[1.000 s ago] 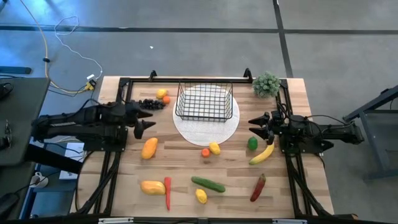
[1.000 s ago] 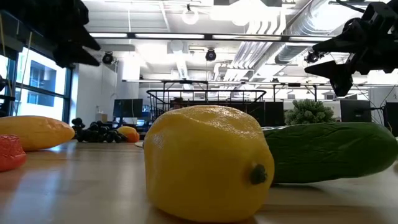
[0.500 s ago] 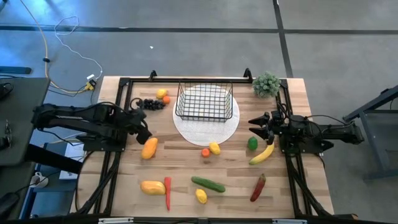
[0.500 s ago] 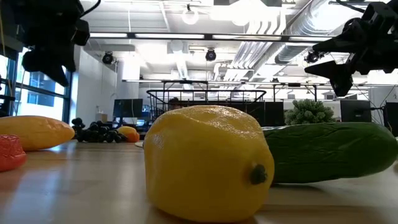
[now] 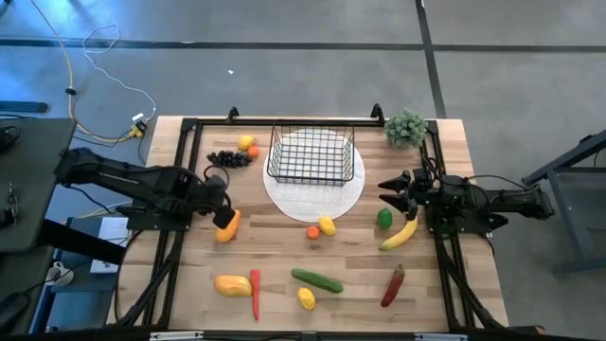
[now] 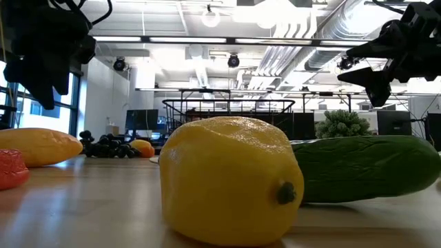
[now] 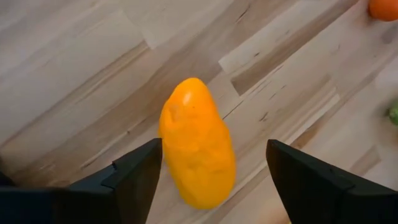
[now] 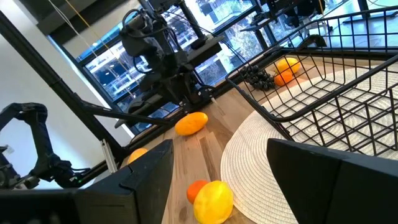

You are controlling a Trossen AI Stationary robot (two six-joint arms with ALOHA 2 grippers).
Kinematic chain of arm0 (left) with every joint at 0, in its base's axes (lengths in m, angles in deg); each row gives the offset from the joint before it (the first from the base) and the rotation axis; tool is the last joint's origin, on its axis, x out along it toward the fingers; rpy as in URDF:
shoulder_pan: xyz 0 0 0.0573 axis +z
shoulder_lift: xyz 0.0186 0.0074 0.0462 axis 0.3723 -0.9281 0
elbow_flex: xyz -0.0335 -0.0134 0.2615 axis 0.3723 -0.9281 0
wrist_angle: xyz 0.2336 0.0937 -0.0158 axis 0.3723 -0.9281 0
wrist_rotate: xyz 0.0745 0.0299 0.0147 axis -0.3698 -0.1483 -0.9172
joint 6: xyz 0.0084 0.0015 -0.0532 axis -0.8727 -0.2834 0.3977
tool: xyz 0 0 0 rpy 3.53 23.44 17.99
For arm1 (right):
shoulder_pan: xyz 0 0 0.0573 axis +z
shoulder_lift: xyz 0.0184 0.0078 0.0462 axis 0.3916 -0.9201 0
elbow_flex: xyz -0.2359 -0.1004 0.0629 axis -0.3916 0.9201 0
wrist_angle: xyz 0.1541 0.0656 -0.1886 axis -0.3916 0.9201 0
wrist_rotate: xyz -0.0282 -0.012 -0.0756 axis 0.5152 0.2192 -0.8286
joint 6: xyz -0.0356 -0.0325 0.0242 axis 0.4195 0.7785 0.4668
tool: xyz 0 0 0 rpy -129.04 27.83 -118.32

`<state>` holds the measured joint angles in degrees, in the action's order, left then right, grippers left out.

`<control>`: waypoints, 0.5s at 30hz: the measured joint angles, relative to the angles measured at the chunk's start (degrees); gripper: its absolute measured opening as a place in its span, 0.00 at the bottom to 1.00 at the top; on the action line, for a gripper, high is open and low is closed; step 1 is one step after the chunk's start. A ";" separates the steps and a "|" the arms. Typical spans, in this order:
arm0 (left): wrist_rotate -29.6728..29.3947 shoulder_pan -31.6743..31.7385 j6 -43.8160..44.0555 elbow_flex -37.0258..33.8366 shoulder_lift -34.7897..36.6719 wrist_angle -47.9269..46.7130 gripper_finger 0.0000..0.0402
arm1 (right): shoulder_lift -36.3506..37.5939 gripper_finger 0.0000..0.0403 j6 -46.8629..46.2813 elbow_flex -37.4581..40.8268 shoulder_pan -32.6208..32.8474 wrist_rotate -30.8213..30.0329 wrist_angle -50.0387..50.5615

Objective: Build produce basket
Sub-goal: Put the top yellow mango into the wire basket

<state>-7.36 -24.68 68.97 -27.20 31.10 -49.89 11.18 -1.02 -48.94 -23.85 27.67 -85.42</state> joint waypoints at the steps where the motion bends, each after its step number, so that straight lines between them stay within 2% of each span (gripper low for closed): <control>1: -0.05 -0.11 0.11 0.00 -0.34 -0.03 0.72 | 0.00 0.60 0.01 0.00 0.00 0.01 0.02; 9: 1.94 -0.40 0.98 -1.34 -3.15 2.56 0.85 | 0.01 0.60 0.00 -0.02 -0.02 -0.01 0.00; 15: 3.36 -0.40 1.02 -2.32 -7.50 3.97 0.89 | -0.01 0.60 -0.01 -0.02 -0.02 0.01 0.00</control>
<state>-4.00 -25.08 69.99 -29.52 23.60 -45.92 11.17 -1.03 -48.96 -23.87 27.68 -85.42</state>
